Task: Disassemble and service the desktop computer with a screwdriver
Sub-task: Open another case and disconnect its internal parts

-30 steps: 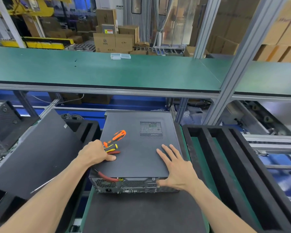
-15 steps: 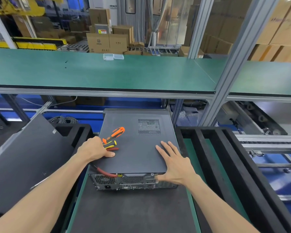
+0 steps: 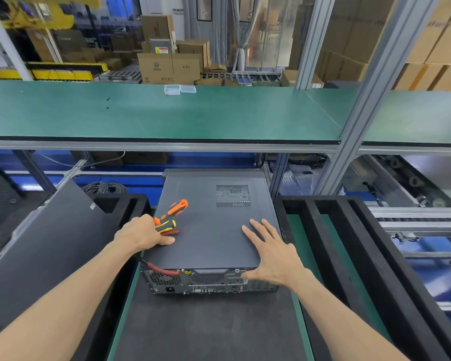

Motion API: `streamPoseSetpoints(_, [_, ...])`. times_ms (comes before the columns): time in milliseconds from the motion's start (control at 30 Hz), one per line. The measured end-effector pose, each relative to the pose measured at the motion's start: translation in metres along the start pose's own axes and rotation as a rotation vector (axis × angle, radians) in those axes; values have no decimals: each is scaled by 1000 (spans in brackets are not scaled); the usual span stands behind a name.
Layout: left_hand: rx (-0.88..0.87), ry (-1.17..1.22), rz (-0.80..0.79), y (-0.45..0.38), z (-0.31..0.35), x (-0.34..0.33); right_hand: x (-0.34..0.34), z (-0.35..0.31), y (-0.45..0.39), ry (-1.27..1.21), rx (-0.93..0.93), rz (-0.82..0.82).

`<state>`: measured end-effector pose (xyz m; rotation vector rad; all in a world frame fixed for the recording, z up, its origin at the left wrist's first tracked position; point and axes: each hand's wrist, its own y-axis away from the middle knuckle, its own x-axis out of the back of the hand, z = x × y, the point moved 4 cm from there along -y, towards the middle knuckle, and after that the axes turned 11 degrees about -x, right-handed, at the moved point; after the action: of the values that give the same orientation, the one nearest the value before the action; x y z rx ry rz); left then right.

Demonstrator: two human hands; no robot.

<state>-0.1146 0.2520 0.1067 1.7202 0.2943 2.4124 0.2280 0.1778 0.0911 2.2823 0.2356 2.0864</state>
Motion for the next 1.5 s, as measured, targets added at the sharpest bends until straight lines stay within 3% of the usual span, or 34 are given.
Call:
streamPoseSetpoints(167, [-21, -132, 80, 10, 12, 3, -2, 0, -1, -8, 9, -7])
streamPoseSetpoints(467, [-257, -179, 74, 32, 70, -29, -6, -8, 1, -88, -13, -106])
streamPoseSetpoints(600, [-390, -204, 106, 50, 94, -43, 2, -13, 16, -380, 9, -41])
streamPoseSetpoints(733, [-486, -245, 149, 72, 113, -57, 20, -21, 40, -761, 162, 97])
streamPoseSetpoints(833, [-532, -248, 108, 88, 119, -71, 26, -31, 55, -850, 242, 179])
streamPoseSetpoints(967, [-547, -221, -5, 107, 116, -95, 15, -34, 71, -689, 254, 215])
streamPoseSetpoints(1300, [-521, -279, -274, 118, 97, -182, -61, -26, 95, -254, 159, -54])
streamPoseSetpoints(1500, [-497, -264, -339, 109, 95, -205, -88, -29, 93, 5, 232, -35])
